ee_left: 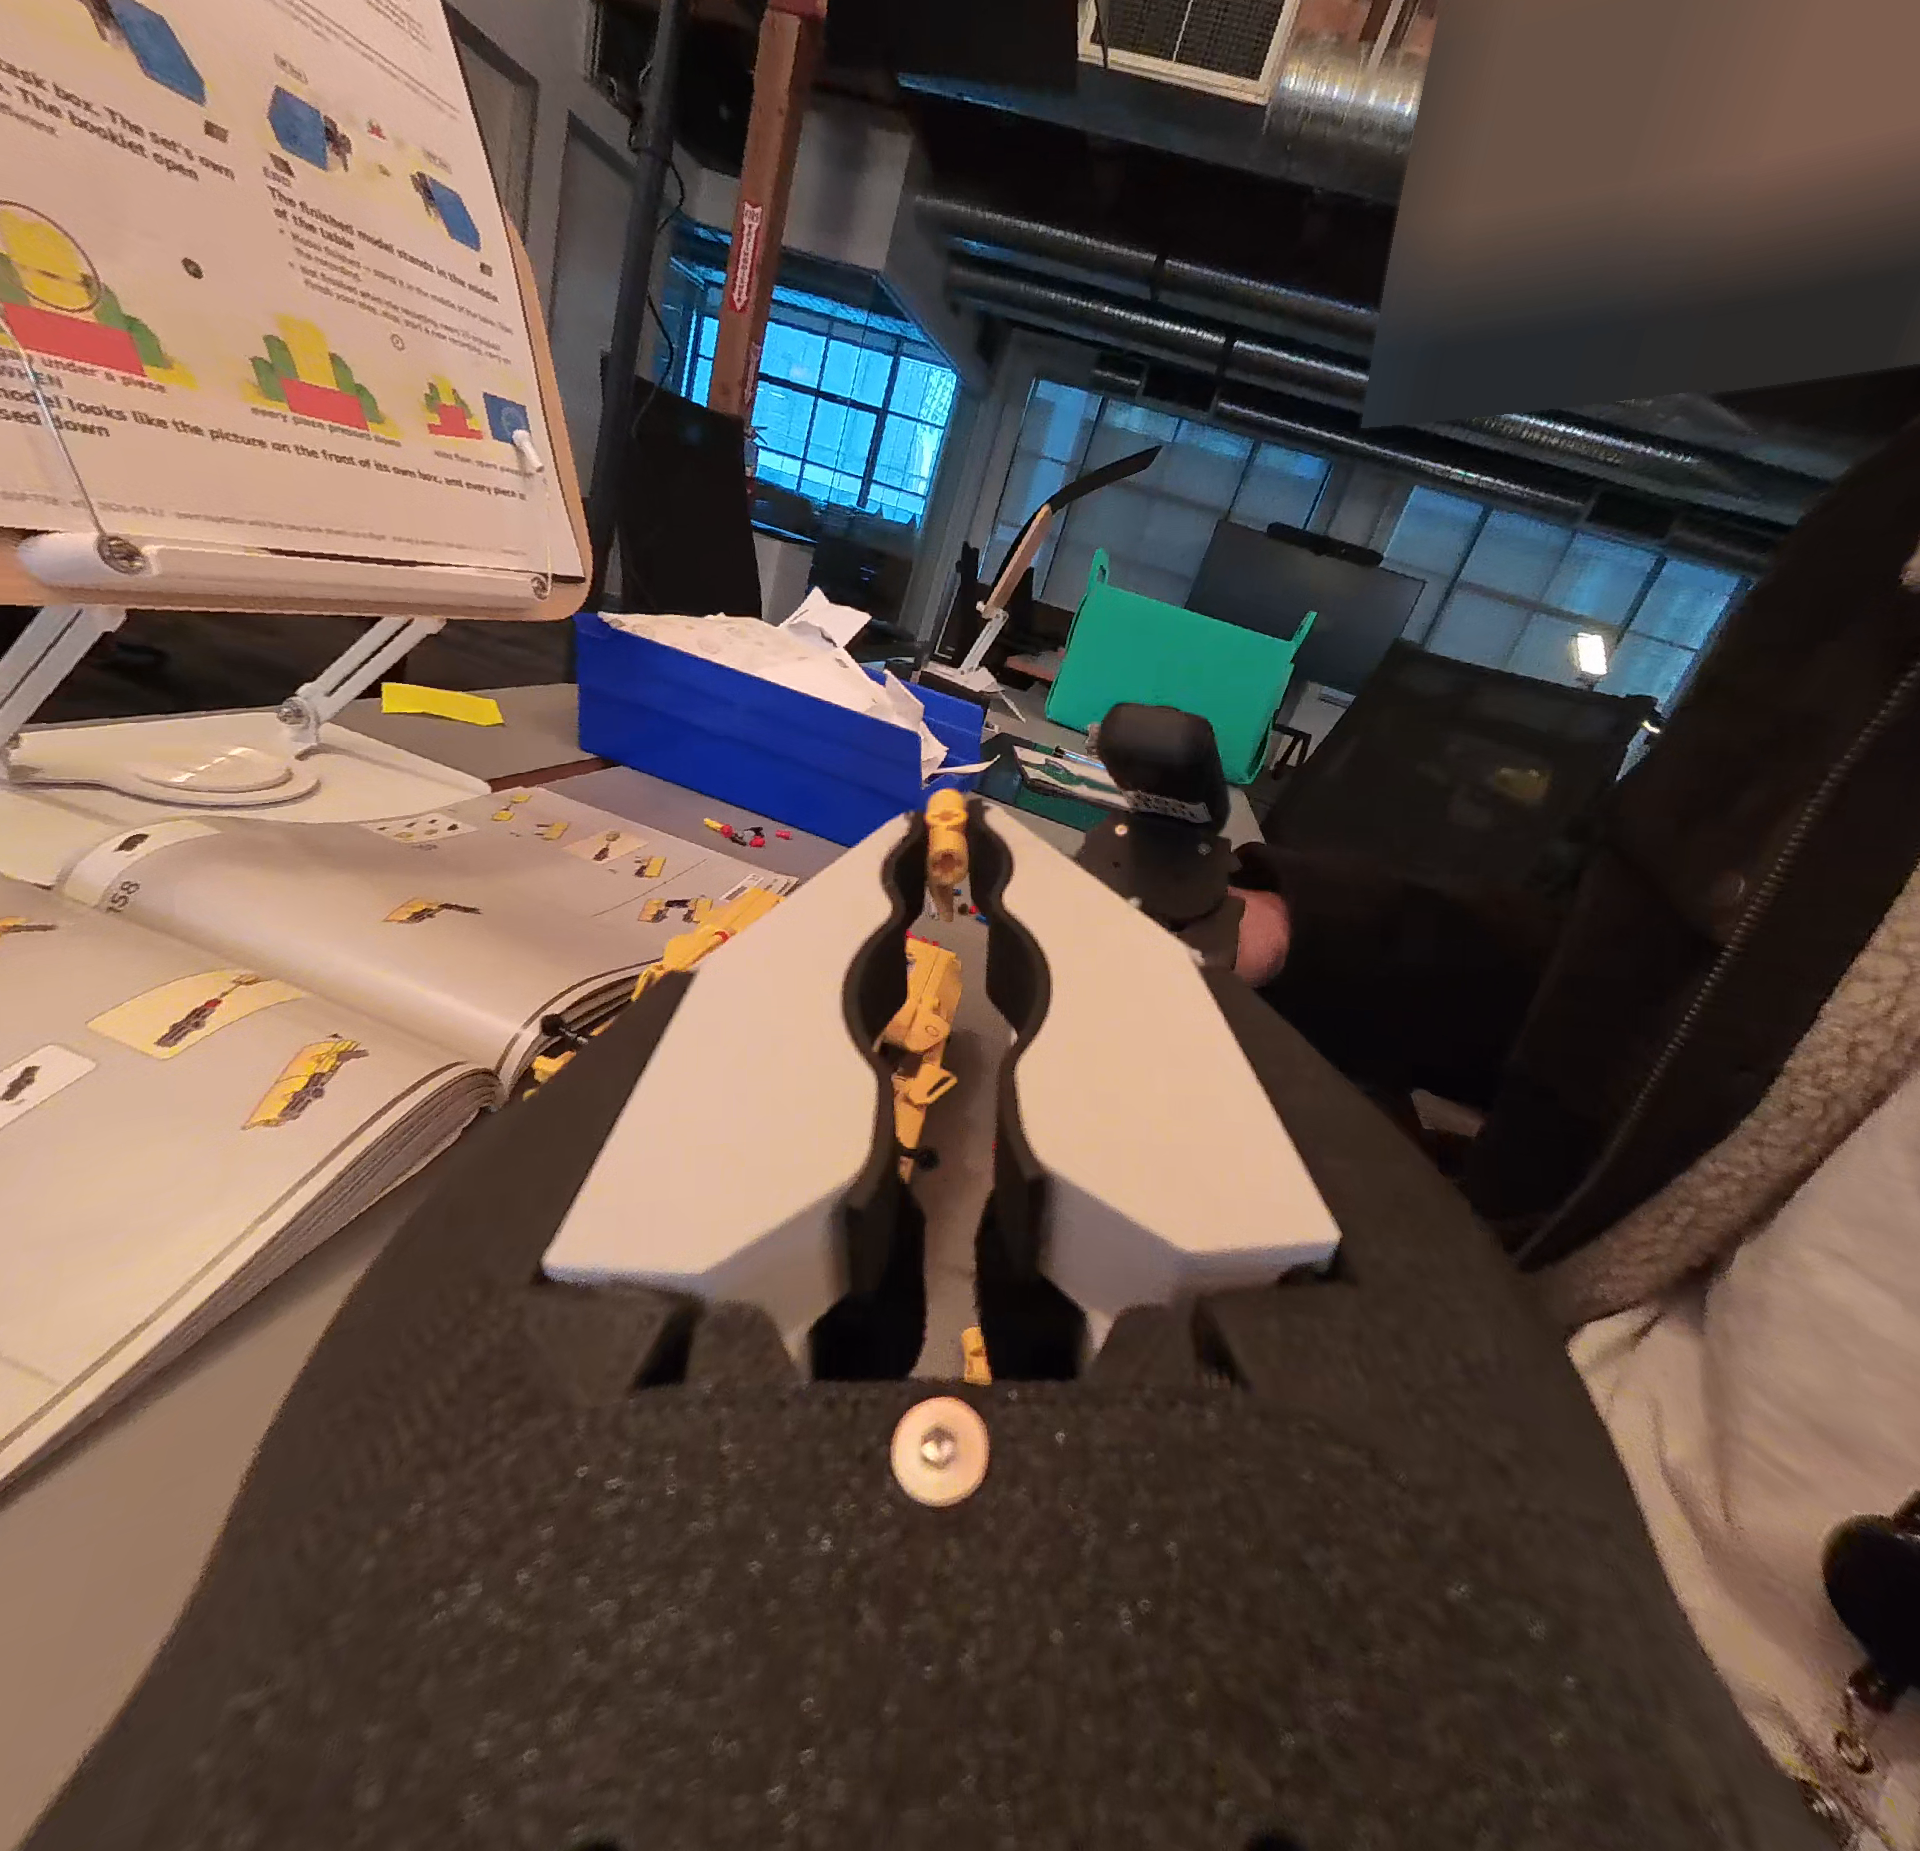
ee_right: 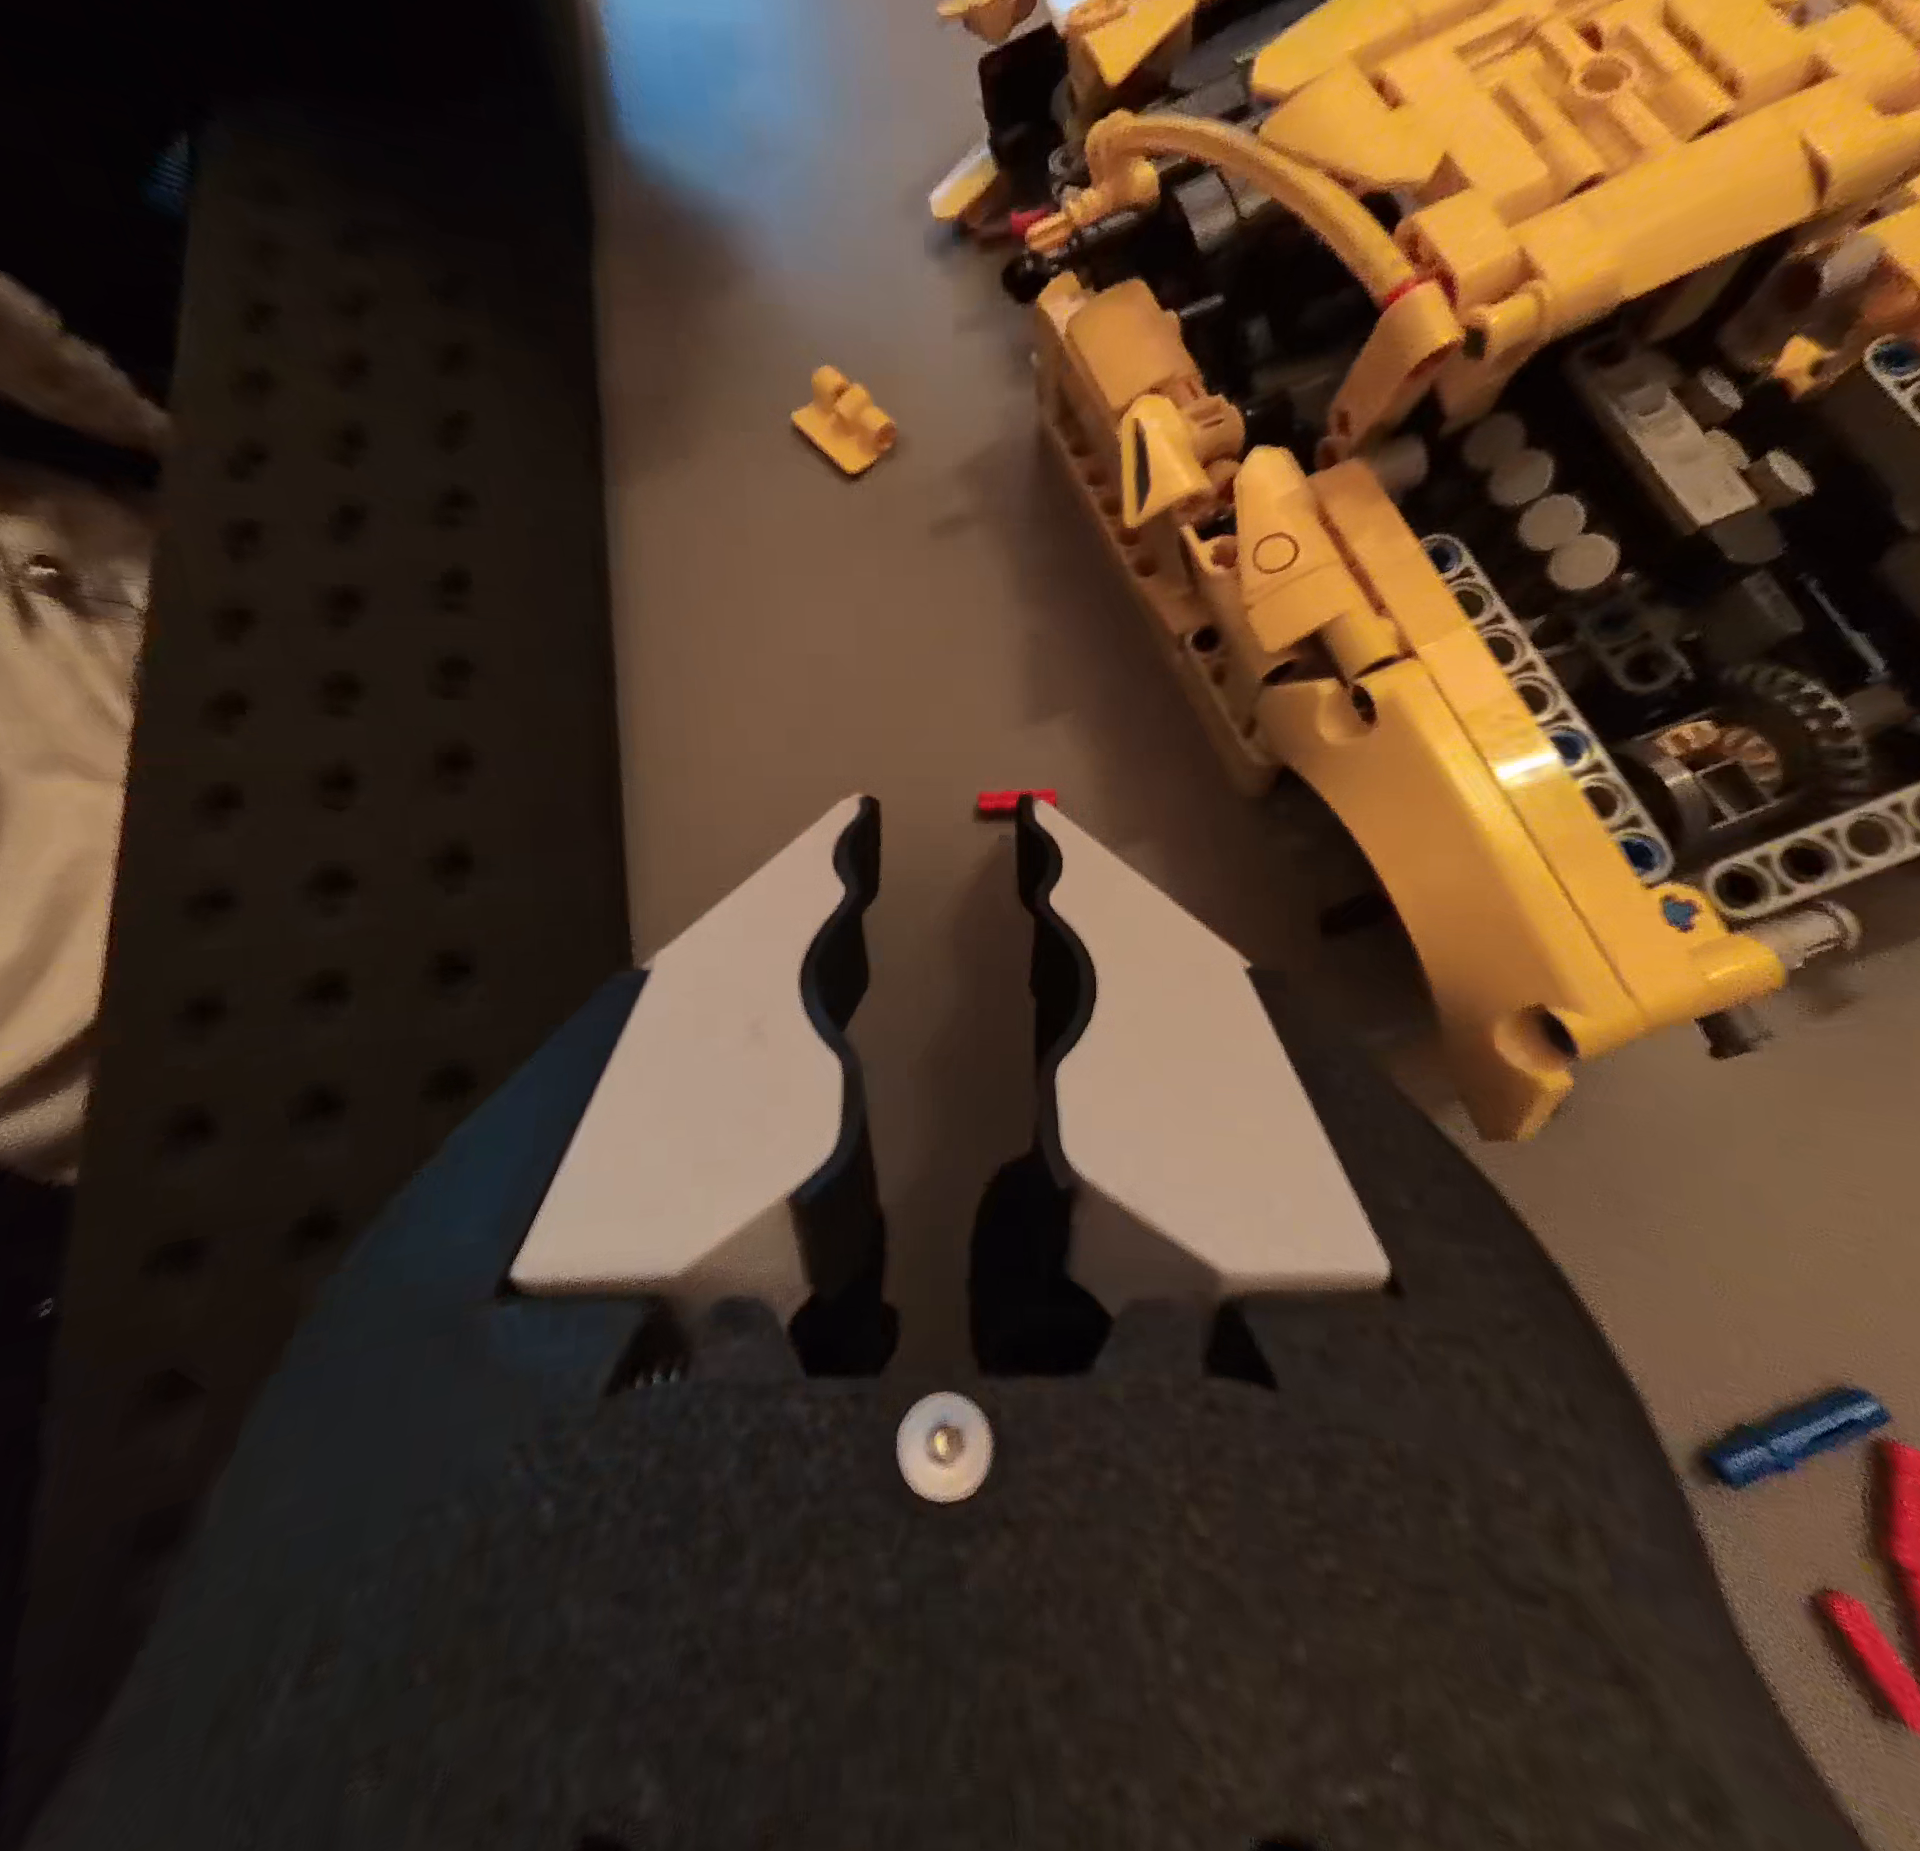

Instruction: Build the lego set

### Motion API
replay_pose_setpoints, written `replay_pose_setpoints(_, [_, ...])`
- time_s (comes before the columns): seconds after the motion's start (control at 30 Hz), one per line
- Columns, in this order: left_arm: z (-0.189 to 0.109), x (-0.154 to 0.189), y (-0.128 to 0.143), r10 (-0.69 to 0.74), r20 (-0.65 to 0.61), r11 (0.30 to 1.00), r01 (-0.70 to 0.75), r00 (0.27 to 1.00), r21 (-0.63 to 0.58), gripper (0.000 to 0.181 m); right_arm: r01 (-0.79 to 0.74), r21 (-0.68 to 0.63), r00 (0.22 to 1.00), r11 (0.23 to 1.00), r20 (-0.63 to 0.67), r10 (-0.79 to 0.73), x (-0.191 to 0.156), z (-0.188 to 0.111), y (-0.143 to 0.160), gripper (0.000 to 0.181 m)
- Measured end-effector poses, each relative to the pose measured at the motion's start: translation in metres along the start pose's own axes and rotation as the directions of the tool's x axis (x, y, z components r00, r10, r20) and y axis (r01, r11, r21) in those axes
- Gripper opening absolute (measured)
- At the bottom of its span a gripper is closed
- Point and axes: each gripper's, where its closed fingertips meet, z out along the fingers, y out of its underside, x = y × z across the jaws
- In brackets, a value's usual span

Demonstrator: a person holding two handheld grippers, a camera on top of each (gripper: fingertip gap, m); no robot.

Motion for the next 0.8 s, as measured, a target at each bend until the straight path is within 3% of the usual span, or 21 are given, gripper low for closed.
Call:
replay_pose_setpoints(0.37, [0.003, -0.001, 0.004, -0.04, -0.019, 0.999, 0.039, 0.999, -0.008, 0.007, -0.015, -0.007, 0.995, 1.0, -0.095, 0.014, 0.006, 0.01, -0.002, 0.024])
replay_pose_setpoints(0.53, [0.002, -0.003, 0.003, -0.047, -0.015, 0.999, 0.047, 0.999, -0.001, 0.007, -0.03, 0.018, 0.997, 0.999, -0.071, 0.032, -0.005, 0.016, -0.004, 0.02])
replay_pose_setpoints(0.67, [0.003, -0.002, 0.005, -0.033, -0.009, 0.999, 0.032, 0.999, -0.013, 0.007, 0.027, 0.016, 0.992, 1.0, -0.123, -0.025, -0.005, 0.02, -0.006, 0.009])
replay_pose_setpoints(0.8, [0.004, -0.002, 0.005, -0.031, -0.011, 0.999, 0.031, 0.999, -0.015, 0.007, 0.087, 0.003, 0.985, 0.996, -0.15, -0.086, -0.005, 0.019, -0.004, 0.011])
